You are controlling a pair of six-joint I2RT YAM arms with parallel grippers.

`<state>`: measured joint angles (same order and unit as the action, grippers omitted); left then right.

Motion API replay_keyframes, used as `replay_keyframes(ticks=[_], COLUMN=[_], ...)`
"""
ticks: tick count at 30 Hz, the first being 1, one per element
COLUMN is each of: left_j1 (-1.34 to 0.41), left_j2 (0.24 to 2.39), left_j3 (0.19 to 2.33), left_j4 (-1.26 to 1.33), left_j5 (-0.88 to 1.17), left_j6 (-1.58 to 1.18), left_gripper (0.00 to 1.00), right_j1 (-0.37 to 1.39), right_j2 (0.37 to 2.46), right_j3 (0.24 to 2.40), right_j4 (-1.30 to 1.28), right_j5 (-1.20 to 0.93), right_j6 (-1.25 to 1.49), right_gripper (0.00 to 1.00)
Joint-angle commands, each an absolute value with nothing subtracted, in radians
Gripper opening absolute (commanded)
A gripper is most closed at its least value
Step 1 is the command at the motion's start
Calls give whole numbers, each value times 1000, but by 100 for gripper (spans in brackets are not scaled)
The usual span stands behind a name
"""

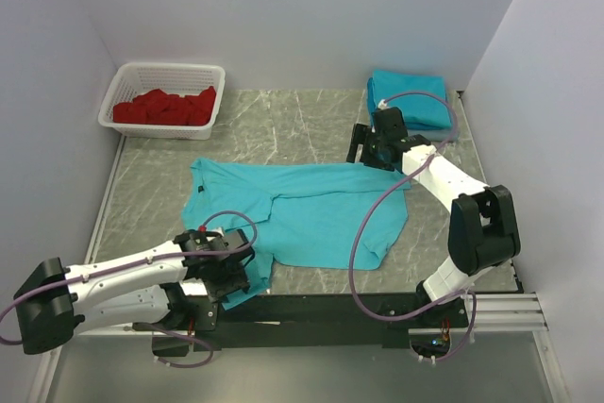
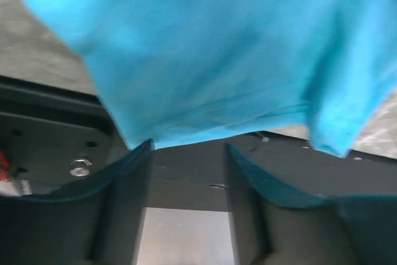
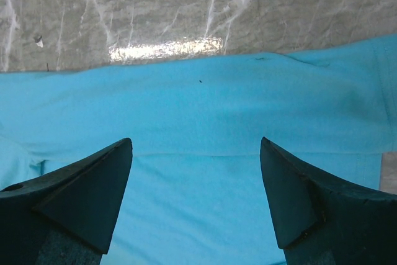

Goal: Fold and stack the t-shirts
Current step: Fold the tshirt

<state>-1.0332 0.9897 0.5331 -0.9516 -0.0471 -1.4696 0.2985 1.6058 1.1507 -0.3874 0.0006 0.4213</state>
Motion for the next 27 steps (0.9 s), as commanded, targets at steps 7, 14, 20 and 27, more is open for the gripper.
replay_keyframes(ticks=[7, 14, 20, 27], left_j1=[-1043, -1045, -1045, -1043], left_j2=[930, 989, 996, 927], left_j3=[474, 443, 437, 443], left_j4=[-982, -948, -882, -879], left_j5=[-38, -32, -40, -101], left_j6=[-1551, -1525, -1508, -1510], left_gripper=[51, 50, 6, 1], right_j1=[344, 417, 526, 552], right_j2=[1572, 1500, 1401, 1367], right_j3=[1135, 1042, 927, 804], right_j4=[-408, -443, -616, -715], right_j5=[32, 57, 145, 206], right_j6=[413, 445, 517, 612], right_gripper=[90, 89, 86, 77])
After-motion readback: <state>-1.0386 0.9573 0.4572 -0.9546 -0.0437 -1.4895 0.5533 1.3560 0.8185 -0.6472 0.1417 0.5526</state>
